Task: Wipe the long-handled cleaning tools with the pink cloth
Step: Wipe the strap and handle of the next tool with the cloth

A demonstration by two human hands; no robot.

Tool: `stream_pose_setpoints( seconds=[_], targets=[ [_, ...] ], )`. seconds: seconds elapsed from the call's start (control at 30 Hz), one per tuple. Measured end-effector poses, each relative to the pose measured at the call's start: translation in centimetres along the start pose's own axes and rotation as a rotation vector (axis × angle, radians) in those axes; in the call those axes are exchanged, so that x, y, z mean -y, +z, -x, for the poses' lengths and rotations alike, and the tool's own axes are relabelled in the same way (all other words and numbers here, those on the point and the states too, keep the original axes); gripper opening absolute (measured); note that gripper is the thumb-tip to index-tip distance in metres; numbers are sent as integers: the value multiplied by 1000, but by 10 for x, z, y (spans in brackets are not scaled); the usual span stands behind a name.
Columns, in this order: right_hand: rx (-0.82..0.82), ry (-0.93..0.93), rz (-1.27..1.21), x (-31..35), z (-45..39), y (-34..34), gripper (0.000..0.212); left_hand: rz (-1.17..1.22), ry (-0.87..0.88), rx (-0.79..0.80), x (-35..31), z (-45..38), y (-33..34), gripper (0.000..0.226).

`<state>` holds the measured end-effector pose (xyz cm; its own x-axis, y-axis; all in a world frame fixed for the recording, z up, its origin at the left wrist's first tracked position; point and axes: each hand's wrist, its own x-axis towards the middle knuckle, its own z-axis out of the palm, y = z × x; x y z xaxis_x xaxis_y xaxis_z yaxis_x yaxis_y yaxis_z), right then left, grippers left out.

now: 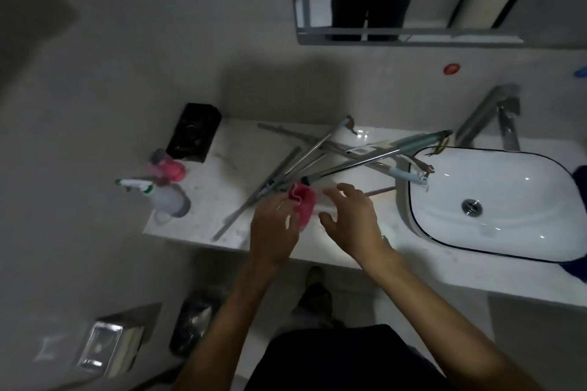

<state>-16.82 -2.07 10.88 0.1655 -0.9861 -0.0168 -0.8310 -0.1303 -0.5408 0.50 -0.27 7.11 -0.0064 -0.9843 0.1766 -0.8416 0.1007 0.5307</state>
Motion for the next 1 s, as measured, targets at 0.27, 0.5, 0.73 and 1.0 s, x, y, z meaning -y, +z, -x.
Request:
stream_pose_setpoints(
  seconds=[0.27,0.5,0.73,1.0],
  targets=[
    [23,222,79,-33,-66,15,45,3,126,170,24,-93,47,11],
    [78,402,-16,-81,-92,46,45,22,25,356,45,-111,113,10],
    [278,493,-35,-133,-102,83,50,-117,-308,725,75,-93,175,43],
    [367,575,-77,-160,-102,114,52,-51,-493,496,110,-109,227,38]
  ],
)
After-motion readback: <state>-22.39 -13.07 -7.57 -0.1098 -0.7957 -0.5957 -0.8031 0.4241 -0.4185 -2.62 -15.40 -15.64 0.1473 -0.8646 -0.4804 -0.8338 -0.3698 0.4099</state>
